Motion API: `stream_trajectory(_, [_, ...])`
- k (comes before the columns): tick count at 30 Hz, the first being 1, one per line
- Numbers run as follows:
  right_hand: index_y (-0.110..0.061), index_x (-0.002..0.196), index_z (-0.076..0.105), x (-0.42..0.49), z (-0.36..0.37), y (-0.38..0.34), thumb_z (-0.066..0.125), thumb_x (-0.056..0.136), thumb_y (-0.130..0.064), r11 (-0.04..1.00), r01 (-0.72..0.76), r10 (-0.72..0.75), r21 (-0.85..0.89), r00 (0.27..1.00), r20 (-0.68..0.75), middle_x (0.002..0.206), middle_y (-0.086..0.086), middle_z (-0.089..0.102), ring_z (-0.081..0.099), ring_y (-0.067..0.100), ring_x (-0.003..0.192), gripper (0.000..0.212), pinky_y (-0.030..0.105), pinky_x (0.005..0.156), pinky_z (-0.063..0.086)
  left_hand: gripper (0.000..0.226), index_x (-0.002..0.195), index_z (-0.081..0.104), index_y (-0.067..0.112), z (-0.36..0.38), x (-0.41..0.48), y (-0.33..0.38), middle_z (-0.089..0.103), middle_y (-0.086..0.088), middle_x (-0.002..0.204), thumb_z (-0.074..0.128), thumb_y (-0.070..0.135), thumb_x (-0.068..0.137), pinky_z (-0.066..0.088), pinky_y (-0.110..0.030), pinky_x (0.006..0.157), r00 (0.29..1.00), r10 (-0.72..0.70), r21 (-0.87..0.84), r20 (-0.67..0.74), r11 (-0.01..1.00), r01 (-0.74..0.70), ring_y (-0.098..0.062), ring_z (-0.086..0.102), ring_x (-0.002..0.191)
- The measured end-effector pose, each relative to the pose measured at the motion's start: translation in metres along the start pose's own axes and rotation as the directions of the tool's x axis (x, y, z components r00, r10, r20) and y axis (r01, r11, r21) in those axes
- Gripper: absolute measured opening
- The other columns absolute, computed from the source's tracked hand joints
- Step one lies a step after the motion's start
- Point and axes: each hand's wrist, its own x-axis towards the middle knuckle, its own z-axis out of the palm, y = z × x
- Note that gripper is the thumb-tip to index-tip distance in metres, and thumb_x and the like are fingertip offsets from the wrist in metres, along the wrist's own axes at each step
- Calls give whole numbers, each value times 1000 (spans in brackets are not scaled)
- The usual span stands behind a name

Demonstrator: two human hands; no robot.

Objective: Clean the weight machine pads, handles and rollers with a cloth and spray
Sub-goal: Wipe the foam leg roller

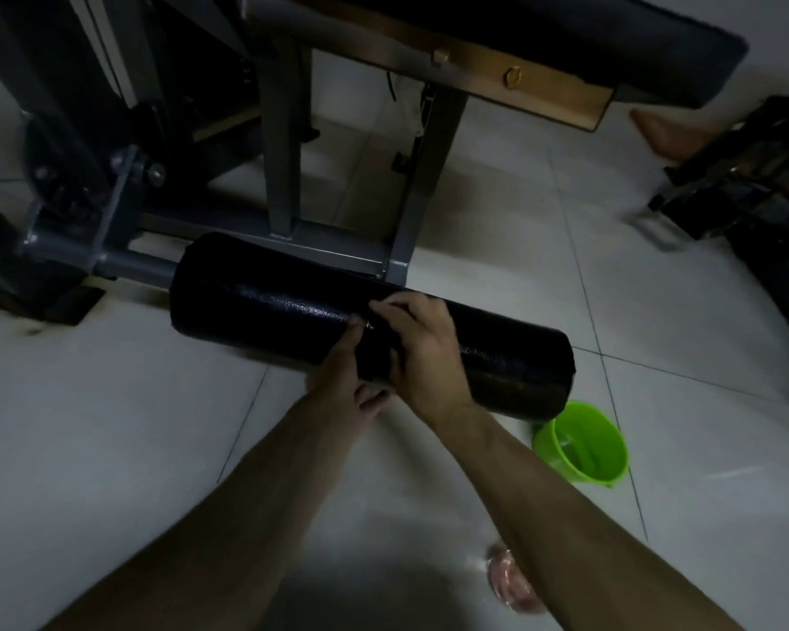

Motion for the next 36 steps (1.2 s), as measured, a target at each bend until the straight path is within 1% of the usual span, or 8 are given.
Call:
stream_trajectory(2, [-10,132,67,-19,-22,32,60,62,7,998,4,-4,-55,1000,-6,126,9,60,54,34,113,72,43,101,46,42,83,60,15,-15,-4,7,54,-4,57,77,54,84,60,-40,78,997,12,107,-71,994,-4,-15,50,50])
stream_trajectory(7, [-9,133,66,-81,-78,106,61,61,18,963,-246,218,-106,951,-221,125,10,59,52,32,110,77,42,101,45,37,101,71,13,-24,-31,8,66,-3,88,85,40,81,63,-46,81,959,266,510,-96,841,-182,-21,64,83])
stream_trajectory(10, [-10,134,66,-88,-76,112,59,65,14,910,-413,382,-41,872,-308,121,11,59,49,33,109,73,35,100,40,21,90,71,28,-20,-39,13,69,17,88,83,39,77,58,-36,84,693,673,815,257,234,-530,-6,65,85])
stream_trajectory(12, [-10,130,68,-74,-58,91,55,63,5,925,-378,356,-24,888,-290,119,11,61,50,33,107,70,29,98,36,30,106,67,36,-11,-40,19,62,20,115,81,38,79,50,-31,89,508,681,816,527,-237,-527,-5,56,108])
stream_trajectory(16, [-11,129,69,-34,-23,32,60,66,4,972,-234,236,33,967,-97,124,10,60,51,34,107,65,39,98,45,86,147,46,27,5,-29,18,33,0,162,85,42,72,29,-44,121,600,465,733,651,-591,-337,-27,24,151])
stream_trajectory(21, [-12,129,68,-47,-47,60,59,67,-3,991,-99,95,-90,995,-39,123,9,60,53,34,105,63,44,93,48,94,151,37,31,4,-23,20,23,3,166,84,48,71,33,-46,117,593,434,652,678,-727,-214,-26,19,152])
stream_trajectory(30, [-9,134,65,-89,-60,91,48,70,-3,822,-568,529,33,741,-414,122,13,55,48,32,110,67,16,101,28,95,138,57,27,-8,-1,34,51,-4,148,92,54,55,39,-47,94,428,395,514,813,-832,-209,-32,46,125])
stream_trajectory(36, [-12,137,63,-42,0,-8,56,66,6,946,-323,315,-5,925,-211,129,6,54,48,27,113,74,33,107,41,95,142,55,30,-12,3,47,52,-1,148,88,59,57,37,-44,94,397,337,457,854,-851,-260,-29,47,126])
